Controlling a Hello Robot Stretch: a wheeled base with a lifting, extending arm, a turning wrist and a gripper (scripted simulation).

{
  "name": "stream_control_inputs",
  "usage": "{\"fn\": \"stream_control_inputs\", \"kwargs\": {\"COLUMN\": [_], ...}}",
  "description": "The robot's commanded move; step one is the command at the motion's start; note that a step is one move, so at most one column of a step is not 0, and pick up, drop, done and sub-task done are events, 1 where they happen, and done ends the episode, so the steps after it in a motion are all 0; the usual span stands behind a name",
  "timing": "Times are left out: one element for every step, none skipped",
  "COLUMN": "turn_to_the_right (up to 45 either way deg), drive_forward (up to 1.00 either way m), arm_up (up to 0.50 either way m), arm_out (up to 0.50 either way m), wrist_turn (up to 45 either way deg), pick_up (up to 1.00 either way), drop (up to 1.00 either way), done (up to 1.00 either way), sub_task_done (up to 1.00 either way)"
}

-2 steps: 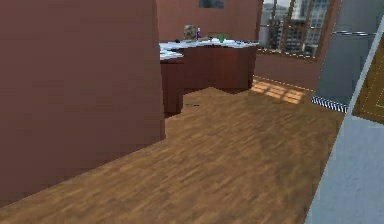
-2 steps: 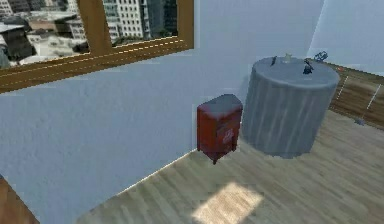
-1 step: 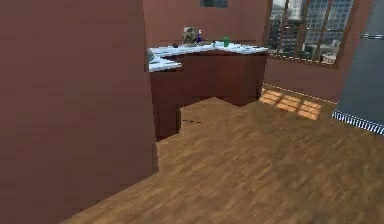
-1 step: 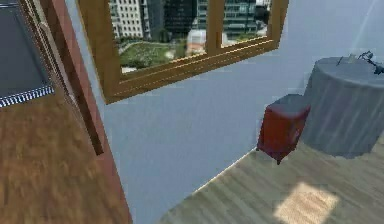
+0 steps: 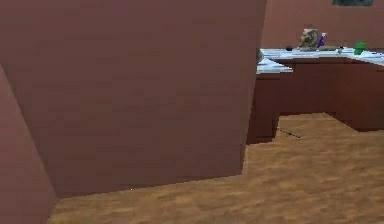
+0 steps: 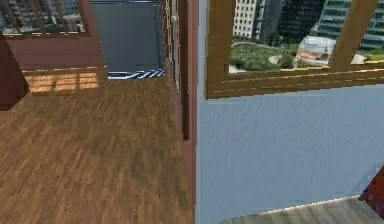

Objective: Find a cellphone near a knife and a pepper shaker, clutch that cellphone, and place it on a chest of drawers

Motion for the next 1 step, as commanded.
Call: {"fn": "stream_control_inputs", "kwargs": {"turn_to_the_right": [0.0], "drive_forward": [0.05], "arm_up": [0.00], "arm_out": [0.00], "wrist_turn": [0.0], "pick_up": [0.00], "drop": [0.00], "done": [0.00], "sub_task_done": [0.00]}}
